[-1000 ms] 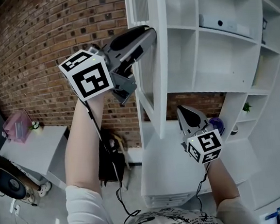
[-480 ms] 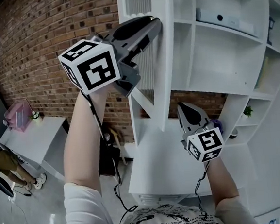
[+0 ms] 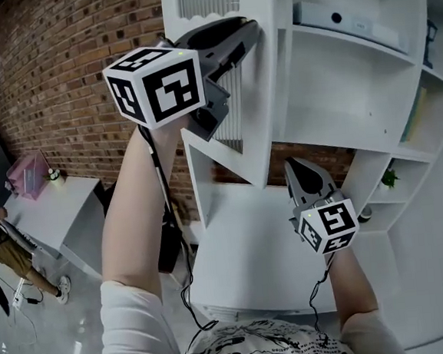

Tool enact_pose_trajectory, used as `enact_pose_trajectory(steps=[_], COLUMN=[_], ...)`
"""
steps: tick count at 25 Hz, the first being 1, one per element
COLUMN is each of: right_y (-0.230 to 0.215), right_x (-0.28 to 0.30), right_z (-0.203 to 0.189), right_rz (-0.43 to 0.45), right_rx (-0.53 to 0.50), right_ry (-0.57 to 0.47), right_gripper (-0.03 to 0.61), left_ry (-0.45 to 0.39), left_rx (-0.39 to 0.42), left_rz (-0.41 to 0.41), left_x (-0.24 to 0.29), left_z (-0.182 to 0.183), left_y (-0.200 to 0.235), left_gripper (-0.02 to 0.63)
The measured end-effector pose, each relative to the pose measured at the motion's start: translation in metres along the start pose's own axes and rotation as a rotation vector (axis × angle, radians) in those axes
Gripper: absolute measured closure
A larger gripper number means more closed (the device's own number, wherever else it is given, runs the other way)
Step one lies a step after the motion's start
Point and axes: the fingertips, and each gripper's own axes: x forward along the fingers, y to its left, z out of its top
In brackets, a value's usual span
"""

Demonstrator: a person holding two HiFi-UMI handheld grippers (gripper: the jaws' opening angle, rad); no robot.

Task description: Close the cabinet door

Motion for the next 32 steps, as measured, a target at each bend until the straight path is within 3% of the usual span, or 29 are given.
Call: enact_pose_trajectory(steps=[14, 20, 32], right_y=[-0.081, -0.108, -0.145], right_x=[-0.018, -0.026, -0.021], right_z=[-0.026, -0.028, -0.05], right_rz=[0.003, 0.011, 0.042], right_rx=[0.016, 0.003, 0.029], right_ry=[0.019, 0.01, 0.01], right_gripper=[0.563, 0.563, 0.563], left_ry=[0.011, -0.012, 0.03], left_rx=[0.05, 0.019, 0.101], left_rz=[0.15, 0.199, 0.329], left_x=[0.07, 0.094, 0.126], left_z=[-0.039, -0.053, -0.078], left_y=[0.02, 0.029, 0.05], left_gripper=[0.522, 0.517, 0.517])
